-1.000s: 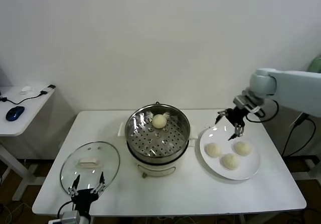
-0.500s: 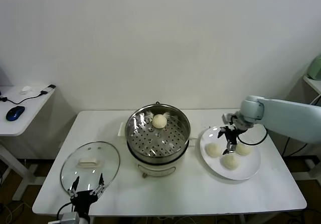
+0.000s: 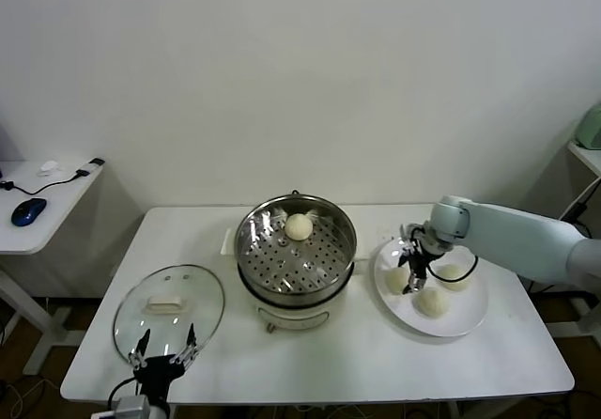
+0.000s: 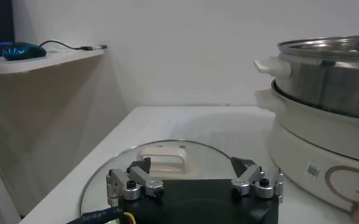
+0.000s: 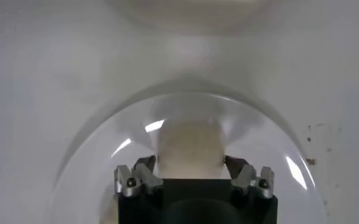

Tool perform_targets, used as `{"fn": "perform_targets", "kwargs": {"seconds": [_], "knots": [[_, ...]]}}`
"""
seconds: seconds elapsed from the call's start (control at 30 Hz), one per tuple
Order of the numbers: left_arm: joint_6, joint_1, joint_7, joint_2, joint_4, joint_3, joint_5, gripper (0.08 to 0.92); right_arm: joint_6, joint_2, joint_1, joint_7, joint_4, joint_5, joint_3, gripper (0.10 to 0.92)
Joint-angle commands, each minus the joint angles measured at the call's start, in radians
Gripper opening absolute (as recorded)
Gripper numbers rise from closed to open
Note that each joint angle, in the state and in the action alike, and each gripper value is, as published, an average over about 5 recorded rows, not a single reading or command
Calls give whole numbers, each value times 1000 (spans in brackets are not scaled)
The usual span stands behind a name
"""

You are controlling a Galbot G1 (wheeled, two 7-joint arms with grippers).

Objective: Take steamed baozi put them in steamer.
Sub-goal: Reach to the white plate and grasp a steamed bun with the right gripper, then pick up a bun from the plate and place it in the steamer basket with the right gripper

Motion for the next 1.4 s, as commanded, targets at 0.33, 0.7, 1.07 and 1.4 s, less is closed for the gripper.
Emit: {"fn": "perform_targets", "kwargs": {"seconds": [0.33,0.7,1.07,1.4], "knots": [[5,-8,0,1,-12,11,-2,823,37,-42,501,-157,145,171,-257,650],[11,-14,4,14,-33,22,-1,823,-99,172,839,-98,369,602,-269,653],[13,-8,4,12,-56,19,-6,823,-238,416,530,118,365,560,-157,649],[13,-12,7,8,-51,23,-6,823,-270,503,300,186,144,436,-100,651]]}}
